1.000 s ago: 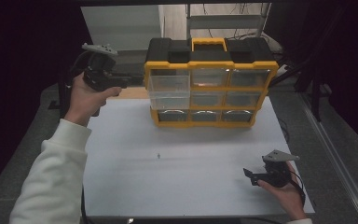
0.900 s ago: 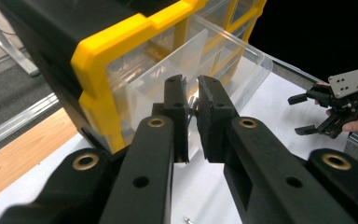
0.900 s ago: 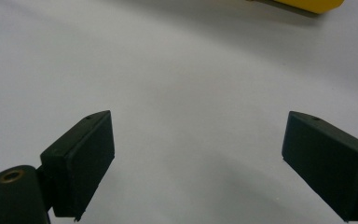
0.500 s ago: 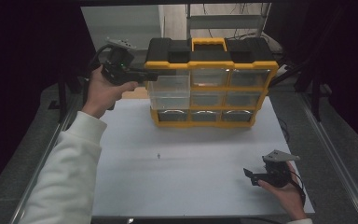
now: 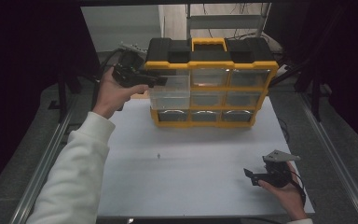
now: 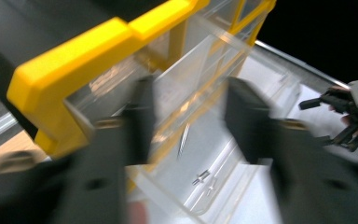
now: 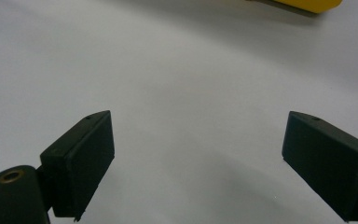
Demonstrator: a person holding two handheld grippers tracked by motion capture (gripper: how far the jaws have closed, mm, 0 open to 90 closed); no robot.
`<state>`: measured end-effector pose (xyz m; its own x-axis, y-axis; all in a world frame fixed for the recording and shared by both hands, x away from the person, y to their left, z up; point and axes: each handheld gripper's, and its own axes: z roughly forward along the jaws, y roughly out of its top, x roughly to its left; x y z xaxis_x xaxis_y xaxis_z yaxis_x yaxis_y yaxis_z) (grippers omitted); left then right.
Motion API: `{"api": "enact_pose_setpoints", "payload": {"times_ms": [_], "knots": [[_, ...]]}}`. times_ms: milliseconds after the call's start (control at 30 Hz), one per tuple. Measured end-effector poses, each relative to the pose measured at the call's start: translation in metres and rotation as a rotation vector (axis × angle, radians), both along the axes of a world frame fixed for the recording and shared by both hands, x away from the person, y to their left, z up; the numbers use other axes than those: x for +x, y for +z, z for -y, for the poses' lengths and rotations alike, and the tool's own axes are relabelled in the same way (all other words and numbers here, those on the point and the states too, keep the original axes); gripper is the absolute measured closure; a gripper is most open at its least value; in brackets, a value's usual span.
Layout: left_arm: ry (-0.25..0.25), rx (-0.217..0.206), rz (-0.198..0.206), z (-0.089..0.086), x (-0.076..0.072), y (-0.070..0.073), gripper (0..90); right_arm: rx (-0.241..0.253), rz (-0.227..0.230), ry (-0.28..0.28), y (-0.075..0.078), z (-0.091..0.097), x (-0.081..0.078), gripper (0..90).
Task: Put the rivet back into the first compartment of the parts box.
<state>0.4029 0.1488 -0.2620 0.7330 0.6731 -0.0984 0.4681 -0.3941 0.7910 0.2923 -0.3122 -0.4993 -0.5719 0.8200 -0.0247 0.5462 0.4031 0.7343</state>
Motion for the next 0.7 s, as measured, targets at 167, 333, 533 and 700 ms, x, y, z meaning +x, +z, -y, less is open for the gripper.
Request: {"api": "enact_pose_setpoints", "payload": {"times_ms": [167,333,533,700], "knots": [[0.022,-0.033,0.026,-0.007,-0.005,-0.002,27.9,-0.004,0.0,0.001,0.0,0.0,0.0,9.4],[0.031,-0.044,0.043,-0.018,-0.016,-0.003,19.4,-0.007,-0.001,0.001,-0.001,-0.001,0.0,9.3],[0.031,-0.047,0.05,-0.033,-0.031,-0.011,17.3,-0.007,-0.003,0.002,-0.001,-0.001,0.0,9.3],[0.043,-0.055,0.038,-0.045,-0.041,-0.02,17.8,-0.01,-0.004,0.002,-0.001,-0.002,0.0,9.3]]}}
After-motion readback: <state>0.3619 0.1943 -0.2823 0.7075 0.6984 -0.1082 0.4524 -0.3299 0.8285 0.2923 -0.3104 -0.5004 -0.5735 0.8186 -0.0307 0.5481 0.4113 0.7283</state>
